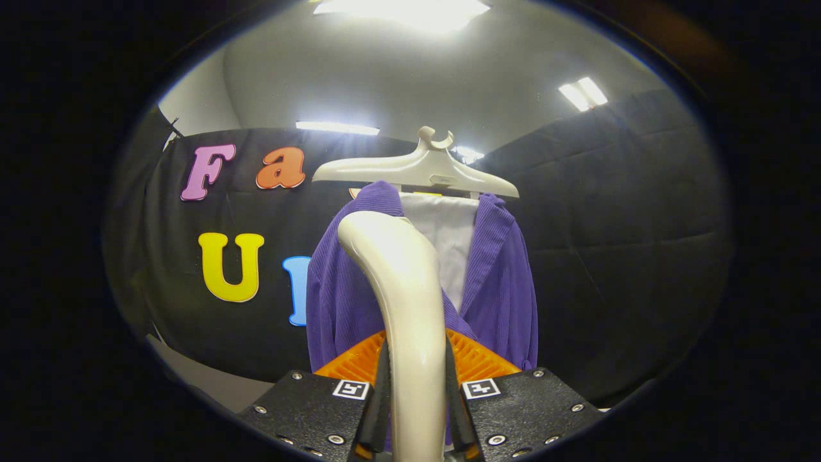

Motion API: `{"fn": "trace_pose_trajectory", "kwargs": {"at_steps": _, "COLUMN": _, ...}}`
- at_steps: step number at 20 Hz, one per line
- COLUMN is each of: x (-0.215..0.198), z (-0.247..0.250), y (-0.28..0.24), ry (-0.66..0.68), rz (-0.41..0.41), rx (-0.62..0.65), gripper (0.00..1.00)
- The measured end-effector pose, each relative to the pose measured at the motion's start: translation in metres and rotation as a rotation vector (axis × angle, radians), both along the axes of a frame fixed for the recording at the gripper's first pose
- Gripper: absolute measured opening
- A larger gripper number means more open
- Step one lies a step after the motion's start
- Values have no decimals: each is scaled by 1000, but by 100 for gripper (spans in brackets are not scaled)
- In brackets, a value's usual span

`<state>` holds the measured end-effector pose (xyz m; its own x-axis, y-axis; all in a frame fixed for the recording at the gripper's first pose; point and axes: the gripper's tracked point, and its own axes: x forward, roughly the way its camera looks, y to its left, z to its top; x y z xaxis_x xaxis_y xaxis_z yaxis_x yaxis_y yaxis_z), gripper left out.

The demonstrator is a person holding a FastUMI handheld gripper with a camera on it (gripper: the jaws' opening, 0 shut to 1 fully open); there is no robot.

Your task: Iron the clothes twice with a garment steamer, once on the left side and once on the right side.

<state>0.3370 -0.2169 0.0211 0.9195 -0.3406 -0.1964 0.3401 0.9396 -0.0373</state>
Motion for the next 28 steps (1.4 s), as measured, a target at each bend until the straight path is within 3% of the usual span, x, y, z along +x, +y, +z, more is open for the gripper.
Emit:
{"fn": "trace_pose_trajectory", "kwargs": {"at_steps": 7, "x": -4, "z": -50, "y": 4, "ry": 70, "rz": -10, "rx": -6, "gripper": 38}}
{"fn": "trace_pose_trajectory", "kwargs": {"at_steps": 28, "x": -78, "z": -195, "y": 16, "ry": 309, "rz": -15, "rx": 5, "gripper": 39}}
